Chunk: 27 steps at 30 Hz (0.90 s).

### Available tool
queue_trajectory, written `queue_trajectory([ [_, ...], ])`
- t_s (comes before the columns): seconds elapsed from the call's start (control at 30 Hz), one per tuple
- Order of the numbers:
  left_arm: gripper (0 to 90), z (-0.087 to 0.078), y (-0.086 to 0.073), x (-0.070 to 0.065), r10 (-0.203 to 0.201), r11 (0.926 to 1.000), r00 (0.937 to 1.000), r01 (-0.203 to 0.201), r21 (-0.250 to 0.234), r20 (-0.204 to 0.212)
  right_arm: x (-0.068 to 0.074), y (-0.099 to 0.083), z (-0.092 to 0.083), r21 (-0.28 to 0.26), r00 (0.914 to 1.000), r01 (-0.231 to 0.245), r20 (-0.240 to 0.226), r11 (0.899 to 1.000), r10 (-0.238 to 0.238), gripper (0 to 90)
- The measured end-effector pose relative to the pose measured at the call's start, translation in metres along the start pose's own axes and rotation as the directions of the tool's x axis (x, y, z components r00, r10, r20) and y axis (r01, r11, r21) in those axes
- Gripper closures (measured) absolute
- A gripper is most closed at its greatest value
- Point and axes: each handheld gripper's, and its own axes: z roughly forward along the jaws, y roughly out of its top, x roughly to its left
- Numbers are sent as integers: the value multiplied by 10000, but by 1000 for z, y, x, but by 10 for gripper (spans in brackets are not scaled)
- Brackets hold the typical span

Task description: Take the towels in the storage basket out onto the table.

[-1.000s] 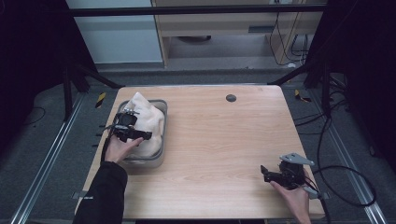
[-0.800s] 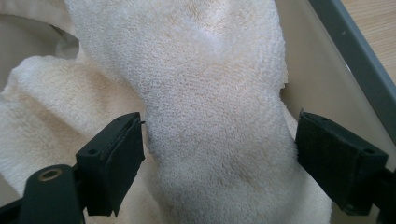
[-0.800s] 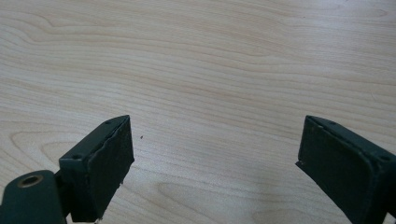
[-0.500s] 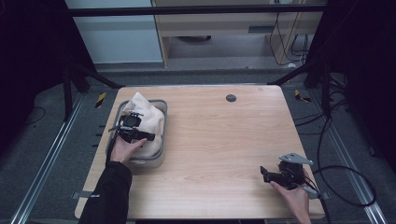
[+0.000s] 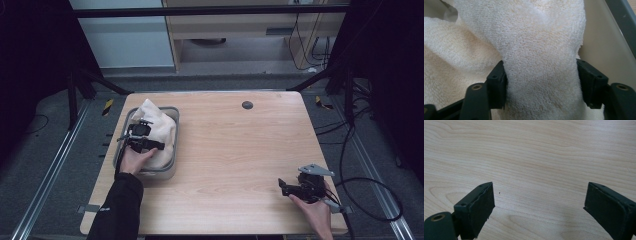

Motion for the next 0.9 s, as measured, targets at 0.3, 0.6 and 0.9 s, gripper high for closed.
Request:
queue_trajectory([
  [0.3,483,-4,-1,0,-249,9996,9997,249,-98,-67,0,0,0,32,10000,-63,-38,10000,63,90],
  [0.6,554,-21,-3,3,-353,9984,9993,359,-444,133,0,0,0,56,10000,-59,-40,10000,60,90],
  [0.9,581,-39,-5,4,-401,9941,9986,434,-999,341,0,0,0,75,9999,-100,-33,9999,100,87],
])
